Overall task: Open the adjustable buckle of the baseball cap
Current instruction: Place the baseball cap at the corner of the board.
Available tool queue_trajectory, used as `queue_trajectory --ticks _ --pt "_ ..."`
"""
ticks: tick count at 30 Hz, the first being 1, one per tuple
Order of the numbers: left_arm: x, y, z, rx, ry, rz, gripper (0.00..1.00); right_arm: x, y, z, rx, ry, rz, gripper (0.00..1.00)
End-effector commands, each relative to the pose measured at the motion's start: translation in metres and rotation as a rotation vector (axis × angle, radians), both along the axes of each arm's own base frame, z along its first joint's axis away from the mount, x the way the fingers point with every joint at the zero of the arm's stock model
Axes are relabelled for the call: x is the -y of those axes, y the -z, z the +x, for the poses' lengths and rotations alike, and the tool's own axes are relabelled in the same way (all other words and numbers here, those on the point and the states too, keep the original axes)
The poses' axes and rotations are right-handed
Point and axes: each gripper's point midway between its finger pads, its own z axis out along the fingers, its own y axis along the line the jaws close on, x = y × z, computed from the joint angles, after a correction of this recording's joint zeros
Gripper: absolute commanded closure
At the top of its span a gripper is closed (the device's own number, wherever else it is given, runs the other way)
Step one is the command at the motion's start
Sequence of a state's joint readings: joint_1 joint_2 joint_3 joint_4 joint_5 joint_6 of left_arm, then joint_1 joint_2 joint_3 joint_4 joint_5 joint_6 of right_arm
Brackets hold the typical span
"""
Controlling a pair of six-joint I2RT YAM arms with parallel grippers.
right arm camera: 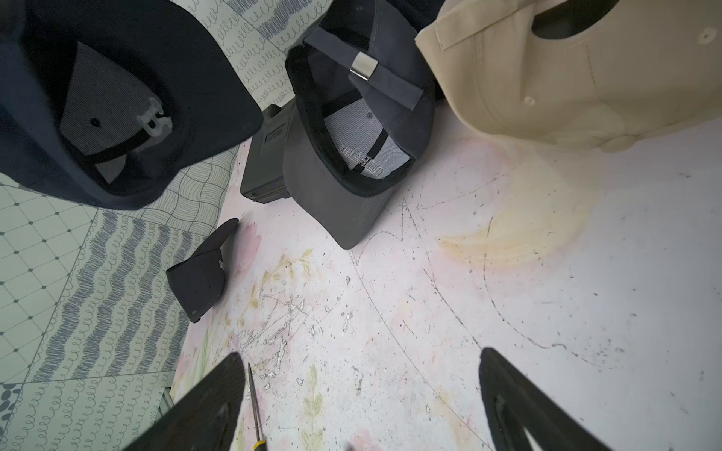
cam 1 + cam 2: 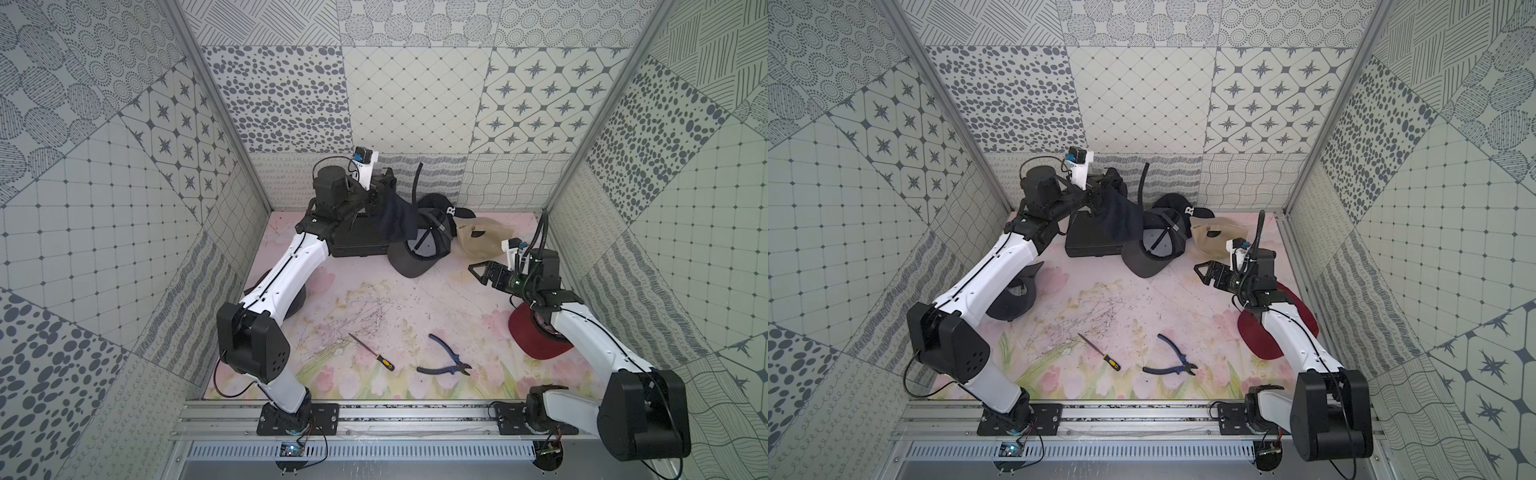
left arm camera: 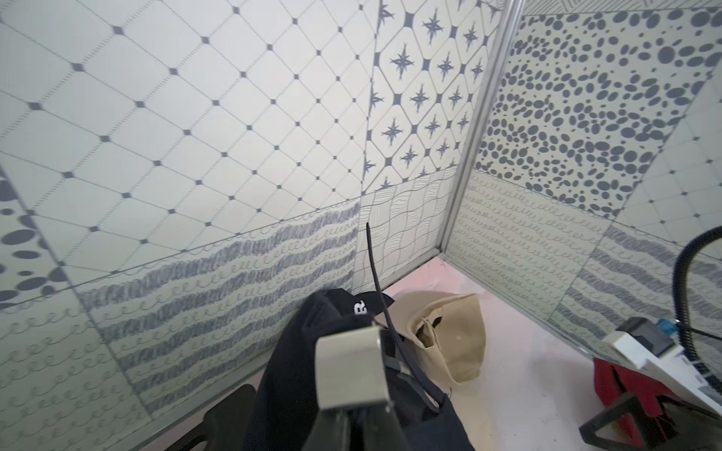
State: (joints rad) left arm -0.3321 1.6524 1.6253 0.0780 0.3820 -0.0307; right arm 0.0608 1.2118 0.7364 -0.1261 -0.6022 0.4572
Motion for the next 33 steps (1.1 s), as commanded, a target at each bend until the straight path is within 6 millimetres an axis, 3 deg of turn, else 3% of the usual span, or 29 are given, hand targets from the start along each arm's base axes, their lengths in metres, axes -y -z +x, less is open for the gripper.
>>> queue_trajectory --ticks 1,12,14,18,21,27,31,33 --pt "-0.062 -0.016 0.023 0.032 -0.164 0.038 1.0 -0.003 -0.003 0.003 0.033 -0.021 0.02 0.06" --pt "-0.202 0.013 0.081 -0.066 -0.432 -0.025 1.0 -0.008 -0.001 -0.002 0.042 -0.055 0.031 0.07" --pt "-0.227 0.026 0.095 -0.103 -0.471 -0.047 1.0 -0.008 0.0 -0.002 0.044 -0.058 0.033 0.07" --pt "-0.269 0.075 0.122 -0.216 -0.535 -0.09 1.0 -0.011 0.001 -0.001 0.045 -0.067 0.049 0.07" --pt "-0.282 0.115 0.128 -0.288 -0.556 -0.105 1.0 -0.012 0.001 -0.002 0.047 -0.072 0.052 0.07" --pt "-0.282 0.176 0.12 -0.418 -0.57 -0.093 1.0 -0.014 0.001 0.002 0.052 -0.092 0.058 0.07" --pt "-0.279 0.211 0.108 -0.52 -0.574 -0.115 0.87 -0.016 0.003 0.007 0.051 -0.1 0.063 0.07" --pt "-0.274 0.218 0.101 -0.546 -0.563 -0.135 0.81 -0.017 0.005 0.008 0.048 -0.105 0.064 0.07"
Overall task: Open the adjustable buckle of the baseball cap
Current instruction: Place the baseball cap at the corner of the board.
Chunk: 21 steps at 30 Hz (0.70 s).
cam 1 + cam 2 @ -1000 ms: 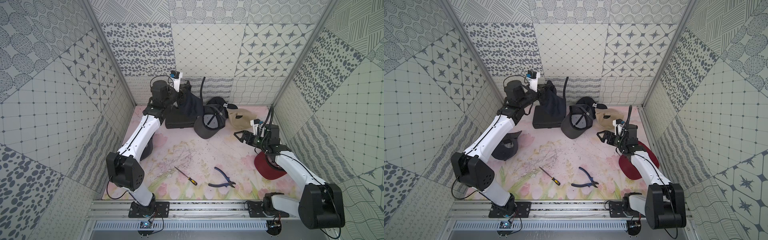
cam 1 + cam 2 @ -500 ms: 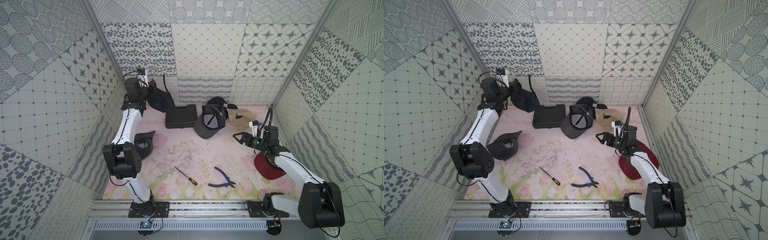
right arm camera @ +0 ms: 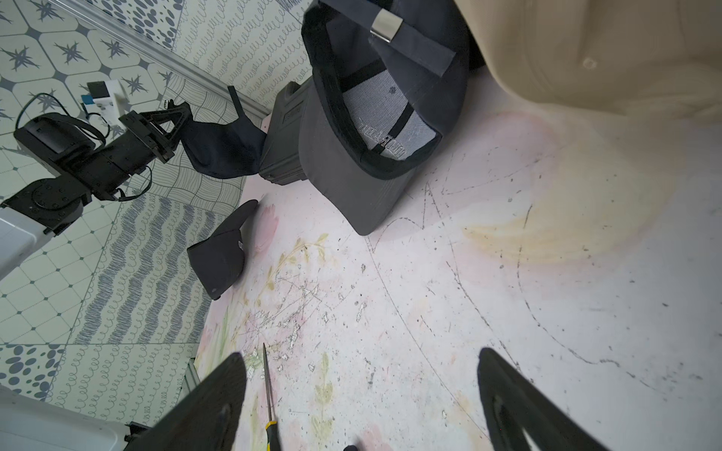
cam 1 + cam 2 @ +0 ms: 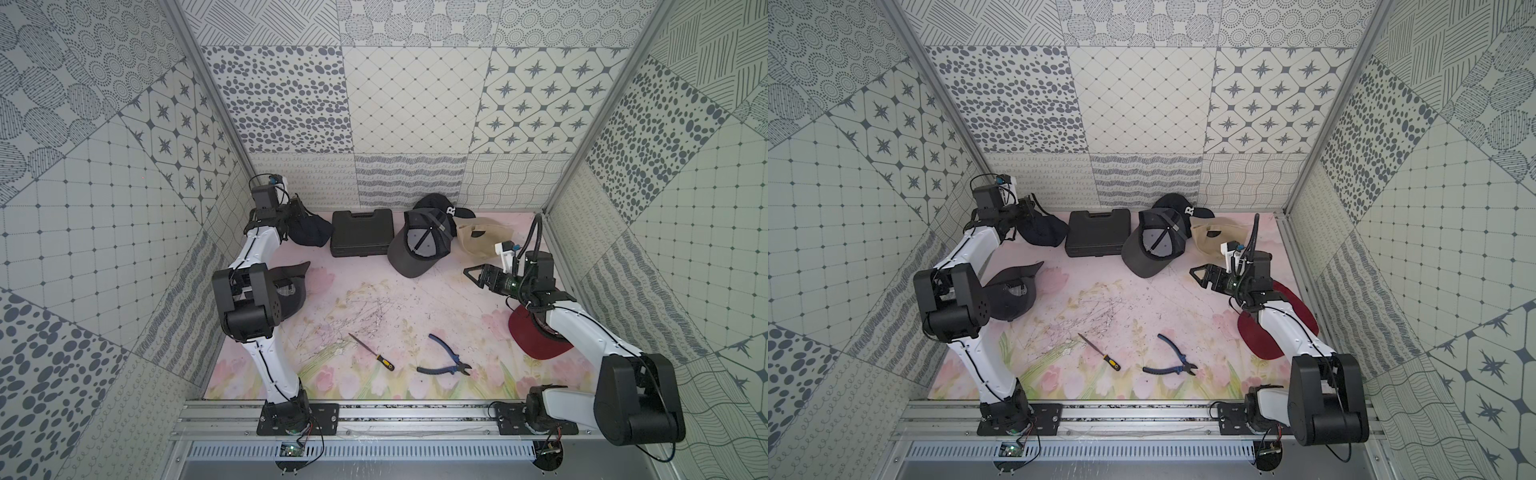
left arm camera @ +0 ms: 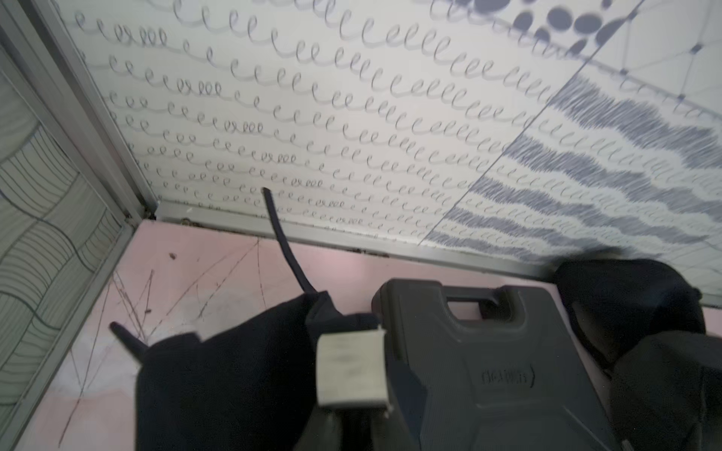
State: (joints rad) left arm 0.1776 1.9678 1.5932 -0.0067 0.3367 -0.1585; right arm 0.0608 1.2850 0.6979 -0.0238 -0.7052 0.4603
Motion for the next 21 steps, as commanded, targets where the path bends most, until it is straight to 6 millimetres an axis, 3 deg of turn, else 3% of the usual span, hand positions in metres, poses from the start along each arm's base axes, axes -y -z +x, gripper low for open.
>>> queue_trajectory --ticks 1,4,10,12,16,21 --pt "0.005 0.016 -0.015 -0.038 -0.009 -0.088 0.74 -0.003 -0.011 0.01 0.063 -0.021 0.009 0.07" --pt "0.015 0.013 -0.025 -0.025 -0.001 -0.065 0.55 -0.004 -0.008 0.013 0.054 -0.026 0.012 0.07" --pt "0.052 -0.011 -0.046 -0.01 0.095 0.01 0.39 -0.001 -0.003 0.021 0.015 0.011 -0.002 0.02" --pt "0.073 -0.024 -0.054 0.02 0.15 0.007 0.39 -0.001 -0.002 0.022 -0.001 0.024 -0.016 0.02" --pt "0.127 -0.04 -0.074 0.044 0.307 -0.024 0.48 -0.008 -0.004 0.023 -0.007 0.038 -0.018 0.05" --pt "0.191 -0.051 -0.101 0.095 0.478 -0.015 0.47 -0.028 -0.009 0.033 -0.023 0.064 0.021 0.13"
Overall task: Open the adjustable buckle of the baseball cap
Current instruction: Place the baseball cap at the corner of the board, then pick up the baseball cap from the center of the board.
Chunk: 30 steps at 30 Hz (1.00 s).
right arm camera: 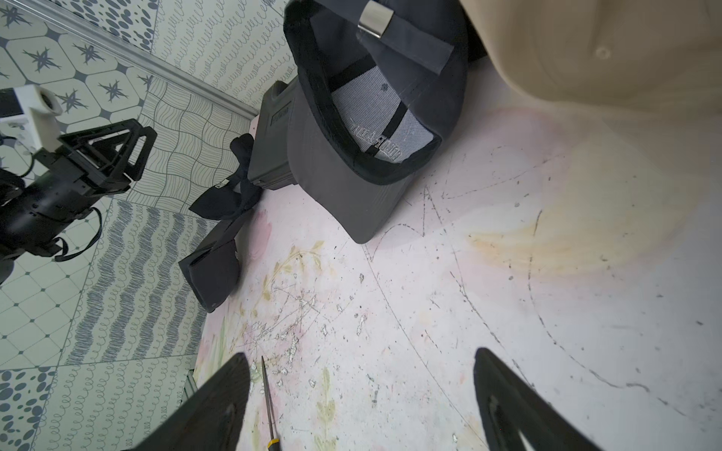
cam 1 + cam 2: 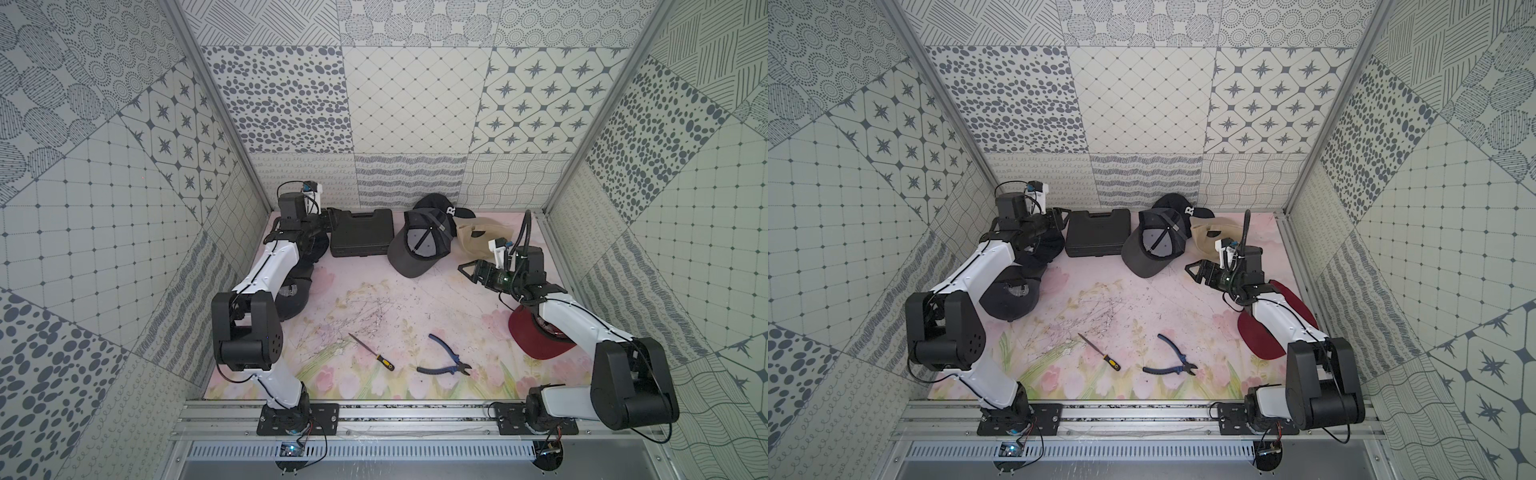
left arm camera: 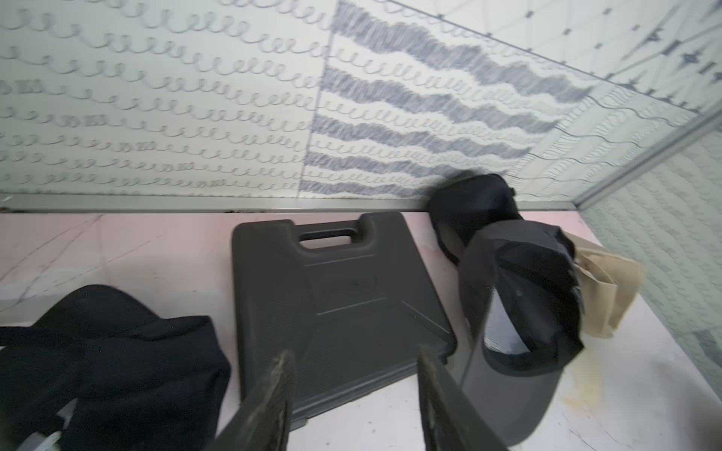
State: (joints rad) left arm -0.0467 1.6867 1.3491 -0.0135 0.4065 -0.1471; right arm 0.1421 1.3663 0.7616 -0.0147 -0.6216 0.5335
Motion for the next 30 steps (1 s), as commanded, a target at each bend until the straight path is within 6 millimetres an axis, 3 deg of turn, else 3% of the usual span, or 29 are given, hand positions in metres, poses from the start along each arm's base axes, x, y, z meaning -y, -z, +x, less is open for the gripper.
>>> queue_trajectory --ticks 1,4,10,16,30 --pt "0.064 -0.014 -0.031 0.065 0.217 -0.006 0.46 -0.013 -0.015 0.021 0.029 0.051 0.029 0.14" --pt "0.087 -0.009 -0.043 0.057 0.272 0.0 0.44 -0.026 -0.011 0.03 0.009 0.075 0.037 0.19" --pt "0.107 0.001 -0.059 0.034 0.315 -0.019 0.44 -0.039 0.012 0.056 -0.069 0.161 0.092 0.25" --pt "0.114 0.008 -0.069 0.006 0.34 -0.008 0.44 -0.05 0.034 0.08 -0.094 0.214 0.098 0.26" --pt "0.123 0.017 -0.074 -0.031 0.355 -0.011 0.44 -0.072 0.07 0.123 -0.131 0.295 0.1 0.48"
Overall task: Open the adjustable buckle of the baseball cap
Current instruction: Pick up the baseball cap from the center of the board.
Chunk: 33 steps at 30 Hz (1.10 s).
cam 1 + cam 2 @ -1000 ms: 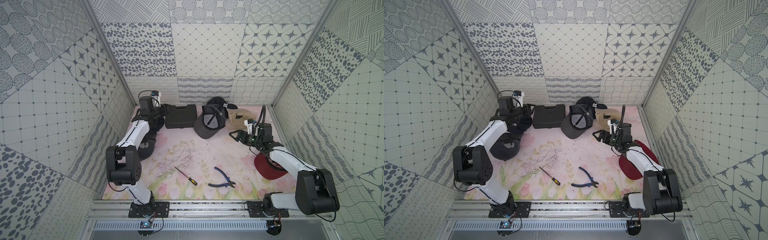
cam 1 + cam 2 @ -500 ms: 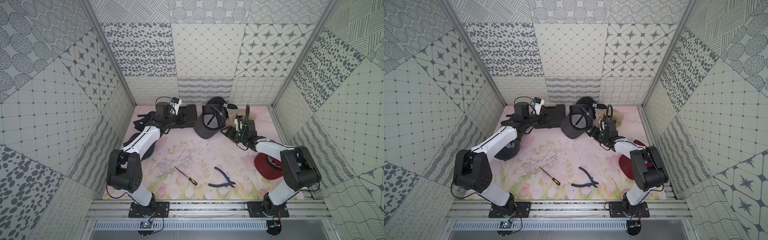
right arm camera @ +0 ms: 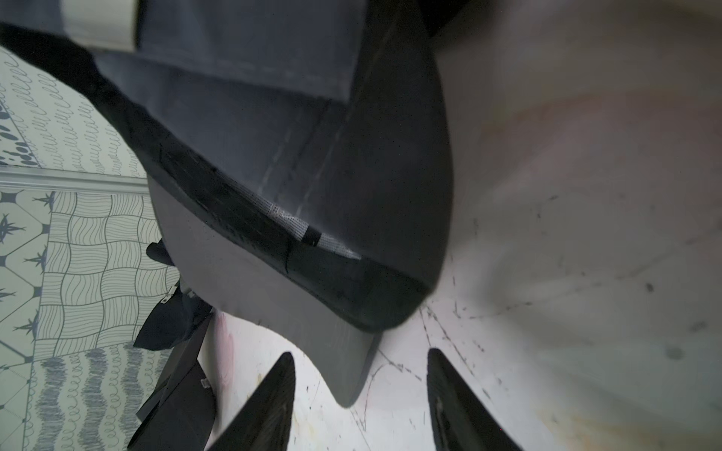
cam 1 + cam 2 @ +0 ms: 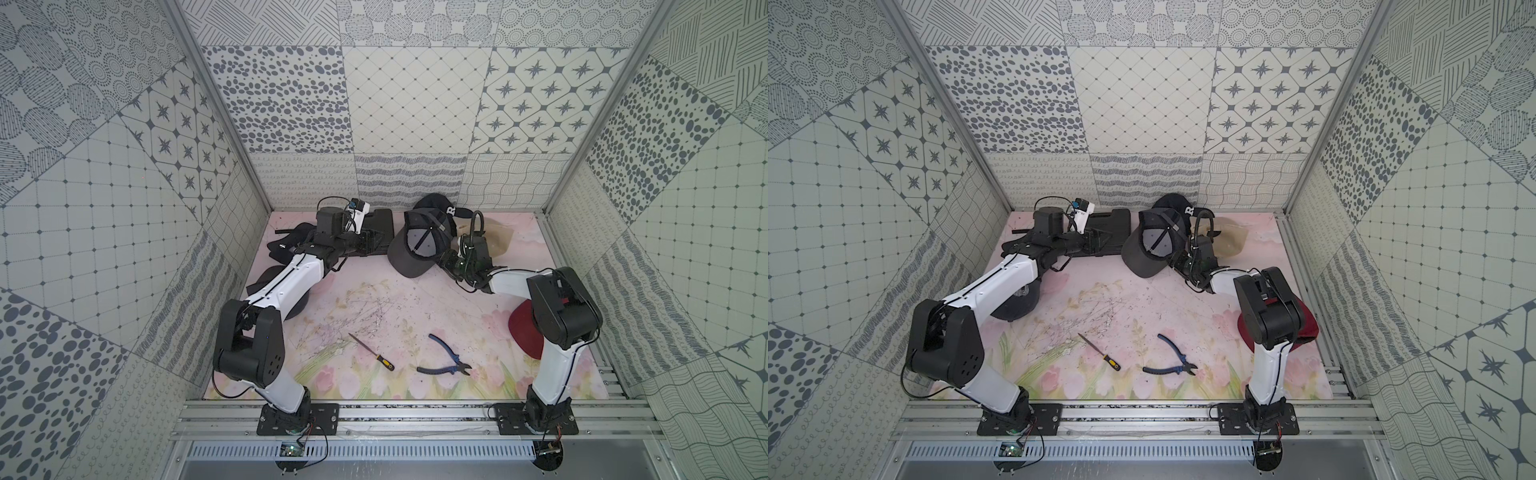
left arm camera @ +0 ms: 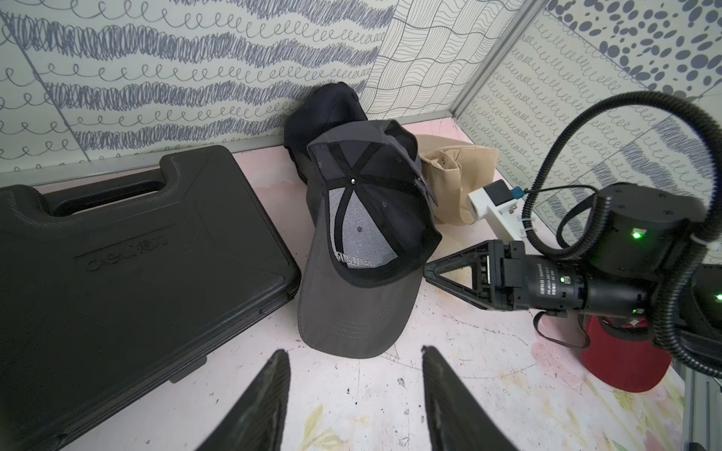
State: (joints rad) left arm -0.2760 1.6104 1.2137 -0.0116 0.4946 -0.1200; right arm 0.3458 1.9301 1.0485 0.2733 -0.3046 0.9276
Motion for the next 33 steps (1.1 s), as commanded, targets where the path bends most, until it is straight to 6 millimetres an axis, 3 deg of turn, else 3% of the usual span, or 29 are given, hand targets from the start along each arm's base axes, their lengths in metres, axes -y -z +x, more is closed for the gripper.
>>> queue_trajectory --ticks 1,5,10,21,27,33 --pt "0.007 -0.005 -0.003 0.018 0.036 -0.002 0.44 -0.004 -0.012 0.02 0.05 0.046 0.024 0.51" --pt "0.004 -0.006 0.0 0.015 0.009 0.006 0.39 -0.008 -0.018 0.023 0.068 0.023 0.019 0.63" --pt "0.007 -0.012 0.001 0.031 0.023 0.001 0.38 -0.01 -0.035 0.017 0.115 -0.048 -0.028 0.99" --pt "0.016 -0.036 0.014 0.109 0.091 0.044 0.34 0.011 -0.104 -0.05 0.277 -0.303 -0.239 1.0" --pt "0.025 -0.053 0.013 0.142 0.159 0.03 0.33 0.017 -0.123 -0.087 0.344 -0.474 -0.362 1.0" --pt "0.025 -0.07 -0.003 0.203 0.22 0.066 0.33 0.038 -0.138 -0.103 0.385 -0.477 -0.502 1.0"
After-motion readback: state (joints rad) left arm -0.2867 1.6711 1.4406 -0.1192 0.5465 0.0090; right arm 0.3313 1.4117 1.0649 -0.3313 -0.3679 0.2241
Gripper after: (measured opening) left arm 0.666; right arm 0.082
